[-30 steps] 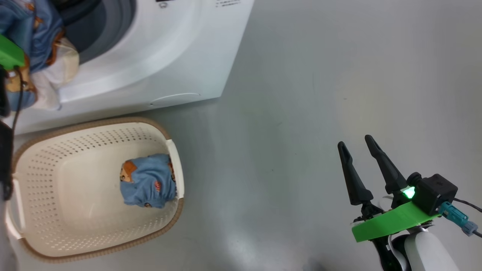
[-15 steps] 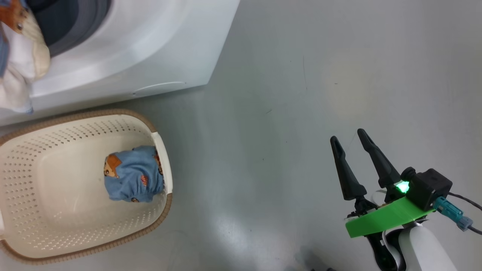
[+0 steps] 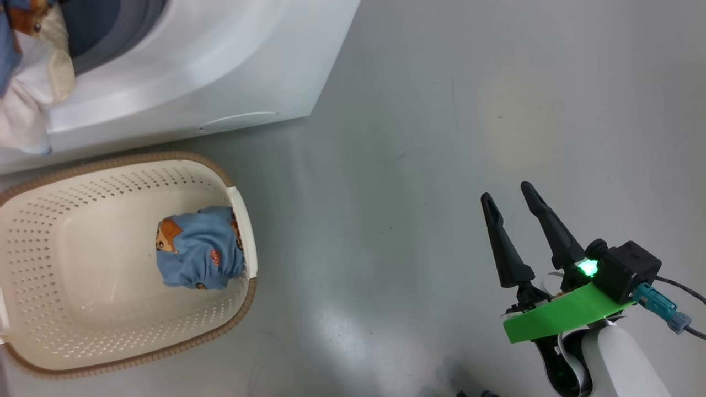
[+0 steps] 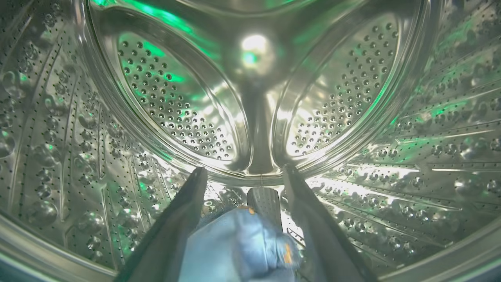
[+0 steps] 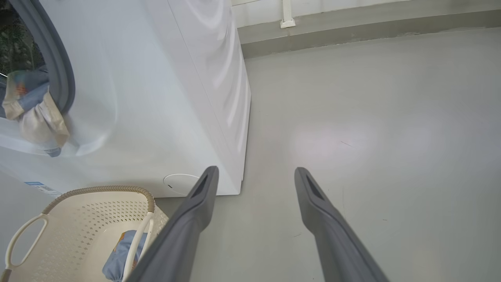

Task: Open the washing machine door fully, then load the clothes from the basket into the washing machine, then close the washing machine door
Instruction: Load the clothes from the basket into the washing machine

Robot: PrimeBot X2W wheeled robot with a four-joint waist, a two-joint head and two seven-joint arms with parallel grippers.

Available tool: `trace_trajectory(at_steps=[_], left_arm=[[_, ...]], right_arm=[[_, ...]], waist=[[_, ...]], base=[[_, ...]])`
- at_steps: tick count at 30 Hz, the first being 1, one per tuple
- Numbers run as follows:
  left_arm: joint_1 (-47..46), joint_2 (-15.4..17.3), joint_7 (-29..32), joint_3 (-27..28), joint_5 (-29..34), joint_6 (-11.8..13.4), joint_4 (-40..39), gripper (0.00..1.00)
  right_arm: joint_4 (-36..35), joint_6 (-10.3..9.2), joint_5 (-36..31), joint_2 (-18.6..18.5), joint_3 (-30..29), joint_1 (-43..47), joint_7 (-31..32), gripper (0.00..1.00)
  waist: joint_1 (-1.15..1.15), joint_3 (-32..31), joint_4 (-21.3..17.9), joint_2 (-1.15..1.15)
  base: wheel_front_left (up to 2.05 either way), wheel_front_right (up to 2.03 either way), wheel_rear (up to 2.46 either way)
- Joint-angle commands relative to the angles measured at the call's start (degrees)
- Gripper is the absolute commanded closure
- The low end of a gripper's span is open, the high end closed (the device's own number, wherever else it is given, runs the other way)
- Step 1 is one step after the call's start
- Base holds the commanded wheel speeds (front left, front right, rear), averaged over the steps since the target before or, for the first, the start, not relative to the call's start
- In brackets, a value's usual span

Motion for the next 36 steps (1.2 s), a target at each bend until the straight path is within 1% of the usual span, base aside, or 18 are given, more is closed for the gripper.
trace_trajectory(at_steps=[1, 8, 12, 17, 25, 36], left_arm=[[0.00, 2.40, -0.30, 0.24, 0.03, -0.08, -0.84, 0.00], [1.84, 1.65, -0.30, -0.65, -2.33, -0.09, -0.81, 0.00], [3.95, 0.85, -0.30, -0.91, -3.86, -0.09, -2.06, 0.00], [6.54, 0.22, -0.30, -0.96, -4.31, -0.09, -3.73, 0.00], [12.33, -1.74, -0.30, -0.16, -4.39, -0.09, -9.16, 0.00], [25.19, -4.22, -0.30, 0.93, -3.69, -0.10, -18.73, 0.00]], right_arm=[[-1.29, 0.09, -0.65, -0.25, 0.98, 0.09, -0.69, 0.00], [-1.37, 0.09, -0.77, -0.63, 0.59, -0.11, -0.69, 0.00], [-1.52, 0.09, -0.92, -0.85, 0.31, -0.11, -0.69, 0.00], [-1.66, 0.09, -1.08, -1.09, -0.05, -0.15, -0.69, 0.00], [-1.95, 0.09, -1.35, -1.69, -1.33, -0.16, -0.69, 0.00], [-2.47, 0.09, -1.60, -2.50, -2.86, 0.24, -0.69, 0.00]], waist=[[0.00, 0.05, 0.26, 0.00], [0.00, -0.29, 1.32, 0.00], [0.00, -0.43, 2.27, 0.00], [0.00, -0.53, 3.15, 0.00], [0.00, -0.66, 5.24, 0.00], [0.00, -1.36, 7.80, 0.00]], base=[[0.00, 0.00, 0.00], [0.00, 0.00, 0.00], [0.00, 0.00, 0.00], [0.00, 0.00, 0.00], [0.00, 0.00, 0.00], [0.00, 0.00, 0.00]])
